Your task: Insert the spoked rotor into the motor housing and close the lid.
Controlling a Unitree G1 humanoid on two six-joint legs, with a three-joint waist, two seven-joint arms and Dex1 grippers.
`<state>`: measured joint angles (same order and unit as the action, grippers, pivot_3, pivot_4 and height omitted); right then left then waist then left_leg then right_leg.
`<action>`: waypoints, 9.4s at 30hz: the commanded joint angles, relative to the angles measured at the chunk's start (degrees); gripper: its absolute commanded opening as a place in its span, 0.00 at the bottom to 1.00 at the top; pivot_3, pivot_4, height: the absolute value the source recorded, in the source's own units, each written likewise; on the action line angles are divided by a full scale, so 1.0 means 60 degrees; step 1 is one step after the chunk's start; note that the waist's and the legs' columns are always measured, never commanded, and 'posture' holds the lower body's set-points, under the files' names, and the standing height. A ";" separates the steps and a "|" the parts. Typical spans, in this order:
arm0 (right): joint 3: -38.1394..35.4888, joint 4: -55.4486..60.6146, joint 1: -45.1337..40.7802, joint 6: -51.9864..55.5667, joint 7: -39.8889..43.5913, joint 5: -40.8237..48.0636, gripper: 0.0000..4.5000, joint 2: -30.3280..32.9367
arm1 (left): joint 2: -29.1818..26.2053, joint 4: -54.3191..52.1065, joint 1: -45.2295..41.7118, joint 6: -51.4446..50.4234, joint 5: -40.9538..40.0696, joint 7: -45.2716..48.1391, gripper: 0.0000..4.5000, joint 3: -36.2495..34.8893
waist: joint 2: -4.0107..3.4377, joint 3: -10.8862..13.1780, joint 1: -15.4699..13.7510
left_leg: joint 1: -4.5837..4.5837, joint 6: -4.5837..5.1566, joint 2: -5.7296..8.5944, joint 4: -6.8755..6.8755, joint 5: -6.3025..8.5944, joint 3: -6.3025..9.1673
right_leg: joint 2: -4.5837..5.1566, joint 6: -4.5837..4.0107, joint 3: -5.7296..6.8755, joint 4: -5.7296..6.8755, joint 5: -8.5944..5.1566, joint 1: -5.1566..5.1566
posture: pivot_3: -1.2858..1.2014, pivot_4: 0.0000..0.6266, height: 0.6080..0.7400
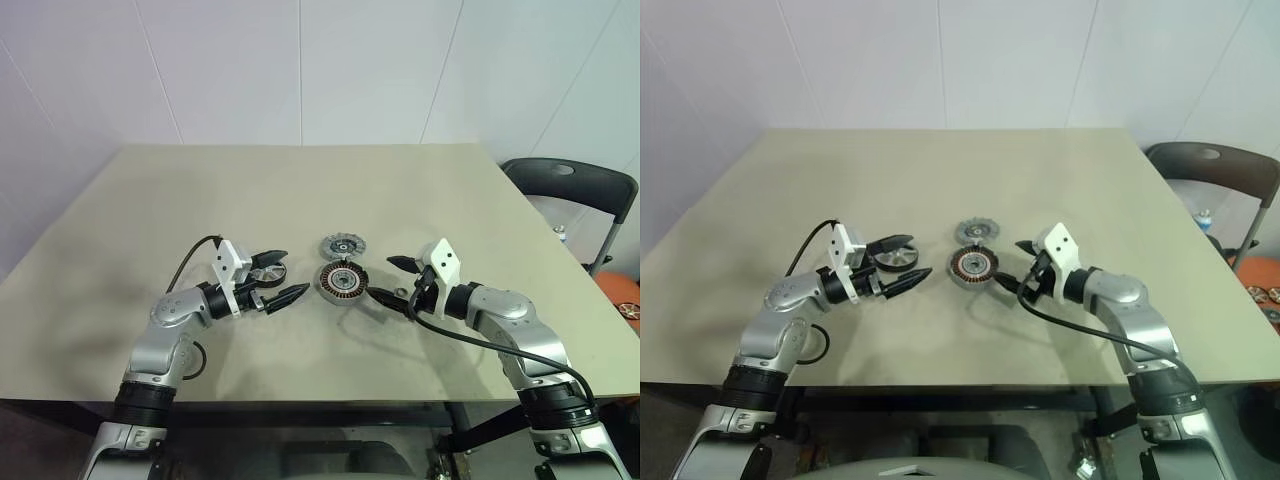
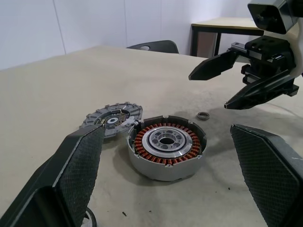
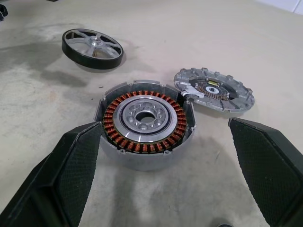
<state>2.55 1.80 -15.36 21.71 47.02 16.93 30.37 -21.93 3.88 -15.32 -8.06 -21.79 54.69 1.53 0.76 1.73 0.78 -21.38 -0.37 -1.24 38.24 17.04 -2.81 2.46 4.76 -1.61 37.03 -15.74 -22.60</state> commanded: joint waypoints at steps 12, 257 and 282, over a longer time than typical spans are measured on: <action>-0.0010 -0.0098 -0.0384 -0.0333 0.0042 -0.0115 0.99 -0.0019 | 0.0028 -0.0180 -0.0039 0.0126 -0.0010 -0.0092 1.00 -0.0048 | 0.0000 0.0000 0.0001 | 0.0000 0.0000 0.0000 0.0000 0.0000 0.0001 | 0.0000 0.0000 0.0000 0.0000 0.0000 0.0000 | 0.52 0.00 1.00; 0.0698 -0.1071 -0.2862 0.0580 -0.0176 -0.0245 0.91 -0.1945 | 0.2310 0.0364 0.0414 -0.7052 -0.6039 -0.6962 0.58 -0.3566 | 0.0020 -0.0007 0.0008 | -0.0017 0.0001 0.0024 -0.0012 -0.0006 0.0018 | 0.0037 -0.0008 0.0008 0.0001 -0.0001 -0.0019 | 0.52 0.00 1.00; 0.0074 -0.0849 -0.2309 0.1217 0.0985 0.0848 0.91 -0.1114 | 0.2497 -0.1581 0.0663 -0.6943 -0.6907 -0.3982 0.08 -0.3129 | 0.0022 0.0000 -0.0008 | -0.0033 -0.0001 0.0039 -0.0015 -0.0005 0.0027 | 0.0066 -0.0040 0.0007 -0.0014 -0.0018 -0.0023 | 0.52 0.00 1.00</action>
<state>4.43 -5.91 -29.26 28.29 50.82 19.96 22.61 -6.40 -3.52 -10.80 -49.27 -61.76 28.76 -18.40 0.89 1.73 0.73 -21.57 -0.36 -1.00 38.15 17.02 -2.65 2.88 4.52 -1.57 36.93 -15.85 -22.72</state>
